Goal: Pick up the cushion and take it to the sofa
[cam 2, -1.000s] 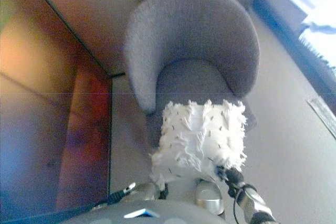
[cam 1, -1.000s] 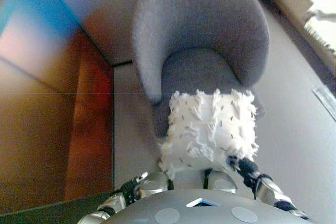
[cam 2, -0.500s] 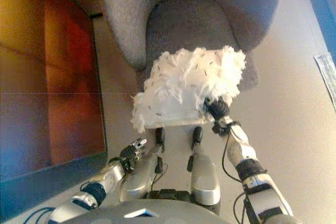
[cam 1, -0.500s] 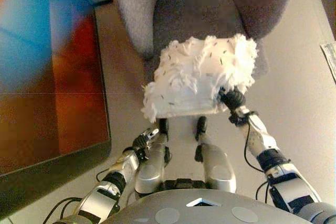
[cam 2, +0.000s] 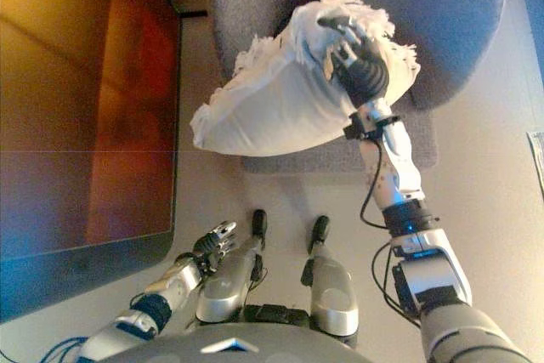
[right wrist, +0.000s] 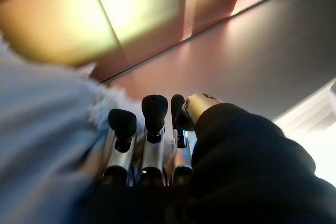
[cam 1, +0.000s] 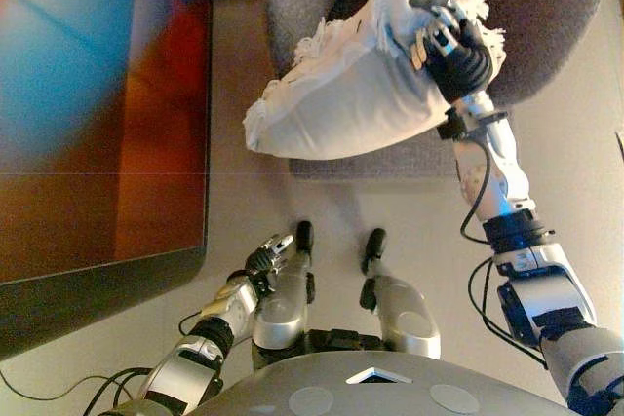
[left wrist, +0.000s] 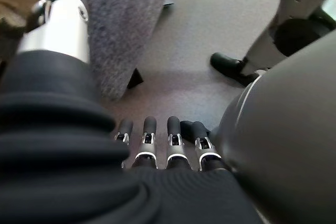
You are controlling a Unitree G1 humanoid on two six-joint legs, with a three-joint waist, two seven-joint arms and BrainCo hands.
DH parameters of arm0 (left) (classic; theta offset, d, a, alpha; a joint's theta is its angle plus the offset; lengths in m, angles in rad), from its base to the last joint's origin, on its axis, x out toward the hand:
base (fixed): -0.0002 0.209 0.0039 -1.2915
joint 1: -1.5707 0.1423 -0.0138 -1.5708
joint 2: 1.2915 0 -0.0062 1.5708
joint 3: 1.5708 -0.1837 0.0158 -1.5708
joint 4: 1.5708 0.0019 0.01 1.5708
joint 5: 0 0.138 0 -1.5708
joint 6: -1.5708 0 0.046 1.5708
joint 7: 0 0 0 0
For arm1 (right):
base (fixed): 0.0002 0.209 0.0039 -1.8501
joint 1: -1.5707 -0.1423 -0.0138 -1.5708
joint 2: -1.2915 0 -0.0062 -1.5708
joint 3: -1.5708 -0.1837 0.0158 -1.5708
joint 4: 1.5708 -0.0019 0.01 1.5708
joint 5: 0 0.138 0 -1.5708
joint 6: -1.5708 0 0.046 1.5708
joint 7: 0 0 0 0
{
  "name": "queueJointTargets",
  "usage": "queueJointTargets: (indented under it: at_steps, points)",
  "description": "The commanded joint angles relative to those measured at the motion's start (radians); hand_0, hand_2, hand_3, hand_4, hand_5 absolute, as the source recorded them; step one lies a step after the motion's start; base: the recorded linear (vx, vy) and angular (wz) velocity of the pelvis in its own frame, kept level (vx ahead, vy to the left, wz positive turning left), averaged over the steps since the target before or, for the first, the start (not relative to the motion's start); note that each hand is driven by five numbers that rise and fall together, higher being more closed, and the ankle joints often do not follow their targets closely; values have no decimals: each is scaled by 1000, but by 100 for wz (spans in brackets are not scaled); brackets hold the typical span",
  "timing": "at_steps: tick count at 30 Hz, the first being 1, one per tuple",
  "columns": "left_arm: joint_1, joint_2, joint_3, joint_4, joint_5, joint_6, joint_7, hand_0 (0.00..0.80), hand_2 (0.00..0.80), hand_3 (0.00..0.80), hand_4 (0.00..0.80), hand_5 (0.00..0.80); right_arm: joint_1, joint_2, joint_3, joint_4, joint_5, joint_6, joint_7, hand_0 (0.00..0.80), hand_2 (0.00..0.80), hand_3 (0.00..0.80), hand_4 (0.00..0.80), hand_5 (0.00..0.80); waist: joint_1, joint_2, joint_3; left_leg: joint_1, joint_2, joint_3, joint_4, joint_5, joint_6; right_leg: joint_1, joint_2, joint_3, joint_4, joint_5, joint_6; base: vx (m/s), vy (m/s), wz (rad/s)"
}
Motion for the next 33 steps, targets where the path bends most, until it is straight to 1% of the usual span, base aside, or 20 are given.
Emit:
queueJointTargets:
  at_steps: [1,4,8,12,15,17,20,24,25,26,27,28,30,31,32,33]
  points:
    - [55,62,-33,4,43,14,-30,0,0,0,0,0,-105,1,-27,-50,32,-52,-20,800,800,800,800,800,54,-126,-97,5,-46,11,140,-226,19,8,-109,21,61,-93,101,154,-79,31]
    - [63,78,-27,16,64,23,-46,0,0,0,0,0,-163,-29,-38,-13,51,-44,-64,800,800,800,800,800,74,-137,-120,25,-42,5,137,-232,16,37,-106,11,52,-95,103,158,-64,32]
    - [68,94,-33,32,66,22,-67,0,0,0,0,0,-257,-84,-53,105,86,-52,-115,800,800,800,800,800,100,-144,-140,43,-37,-4,133,-237,13,63,-102,-2,42,-95,105,113,-48,23]
    - [66,107,-34,50,66,24,-73,0,0,0,0,0,-348,-130,-75,238,120,-99,-180,800,800,800,800,800,124,-152,-144,49,-31,-13,131,-239,10,82,-99,-19,35,-96,106,65,-62,5]
    - [66,122,-29,67,62,27,-75,0,0,0,0,0,-415,-184,-91,345,135,-142,-241,800,800,800,800,800,139,-155,-146,53,-25,-18,126,-238,6,91,-98,-34,33,-97,107,49,-45,9]
    - [69,131,-24,82,61,26,-85,0,0,0,0,0,-461,-231,-98,430,163,-155,-273,800,800,800,800,800,147,-151,-148,54,-24,-24,122,-235,4,96,-100,-43,32,-97,107,51,-14,6]
    - [68,142,-18,103,61,28,-94,0,0,0,0,0,-517,-289,-93,549,146,-145,-323,800,800,800,800,800,159,-144,-148,54,-27,-37,120,-232,1,99,-104,-53,31,-94,108,51,-9,9]
    - [55,155,0,118,54,30,-99,0,0,0,0,0,-612,-357,-48,704,89,-101,-438,800,800,800,800,800,174,-143,-138,42,-33,-50,134,-233,-2,95,-114,-59,32,-89,114,21,-57,13]
    - [51,158,4,117,54,32,-102,0,0,0,0,0,-632,-366,-38,724,87,-102,-456,800,800,800,800,800,176,-144,-134,35,-32,-51,137,-234,-2,90,-115,-58,32,-89,115,-26,-105,8]
    - [46,163,9,114,59,33,-107,0,0,0,0,0,-652,-376,-24,734,91,-141,-461,615,615,615,615,615,179,-145,-130,27,-31,-52,138,-234,-2,85,-116,-59,31,-88,116,-83,-72,5]
    - [38,172,6,112,50,34,-116,0,0,0,0,0,-672,-390,-13,730,91,-172,-465,210,210,210,210,210,175,-144,-124,19,-28,-47,135,-231,-2,77,-116,-60,30,-87,117,-122,-33,2]
    - [30,177,3,112,38,36,-125,0,0,0,0,0,-688,-410,-6,735,86,-187,-470,0,0,0,0,0,169,-140,-119,12,-28,-44,129,-226,-4,69,-115,-61,30,-85,116,-136,20,2]
    - [28,177,-6,110,6,32,-129,0,0,0,0,0,-703,-461,0,745,30,-212,-501,0,0,0,0,0,154,-124,-113,4,-28,-40,113,-217,-4,51,-116,-56,31,-83,116,-101,92,0]
    - [27,175,-6,108,-8,30,-124,0,0,0,0,0,-705,-479,3,751,1,-211,-536,0,0,0,0,0,149,-120,-110,2,-28,-39,109,-213,-5,45,-117,-53,33,-83,115,-83,132,3]
    - [32,173,6,105,-28,31,-119,0,0,0,0,0,-694,-511,4,758,-55,-199,-636,0,0,0,0,0,139,-115,-106,0,-30,-38,105,-209,-4,36,-119,-47,36,-83,115,-64,121,3]
    - [37,169,21,104,-40,33,-117,0,0,0,0,0,-678,-532,-8,758,-37,-182,-692,0,0,0,0,0,130,-112,-105,0,-29,-35,103,-207,-3,29,-122,-44,41,-84,116,-71,136,2]
